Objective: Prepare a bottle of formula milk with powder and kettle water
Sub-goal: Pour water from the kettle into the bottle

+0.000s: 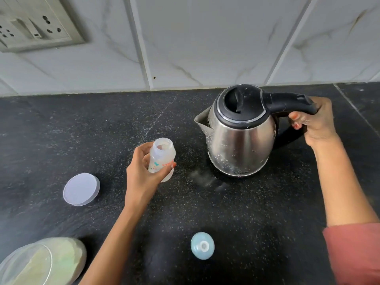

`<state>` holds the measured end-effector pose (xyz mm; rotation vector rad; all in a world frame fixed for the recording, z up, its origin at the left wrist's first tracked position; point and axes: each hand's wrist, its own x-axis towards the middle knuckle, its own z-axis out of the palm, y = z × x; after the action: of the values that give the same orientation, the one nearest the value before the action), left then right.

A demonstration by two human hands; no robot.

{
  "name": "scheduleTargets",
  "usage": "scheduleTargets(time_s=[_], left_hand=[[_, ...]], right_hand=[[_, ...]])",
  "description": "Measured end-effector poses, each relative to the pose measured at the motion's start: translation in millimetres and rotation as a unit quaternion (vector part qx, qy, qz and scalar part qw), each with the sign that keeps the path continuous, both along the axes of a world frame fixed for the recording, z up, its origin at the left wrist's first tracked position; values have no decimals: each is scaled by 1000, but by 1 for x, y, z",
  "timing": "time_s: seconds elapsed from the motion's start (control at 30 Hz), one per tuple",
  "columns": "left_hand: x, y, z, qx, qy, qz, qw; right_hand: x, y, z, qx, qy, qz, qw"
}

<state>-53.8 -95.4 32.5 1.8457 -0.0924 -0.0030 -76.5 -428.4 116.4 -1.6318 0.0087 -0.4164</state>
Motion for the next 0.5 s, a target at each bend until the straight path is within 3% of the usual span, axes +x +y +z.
scheduleTargets(time_s=[0.5], left_hand=[[14,8,-22,22,2,-37,999]], right_hand=[[7,53,41,-117,46,59,990]])
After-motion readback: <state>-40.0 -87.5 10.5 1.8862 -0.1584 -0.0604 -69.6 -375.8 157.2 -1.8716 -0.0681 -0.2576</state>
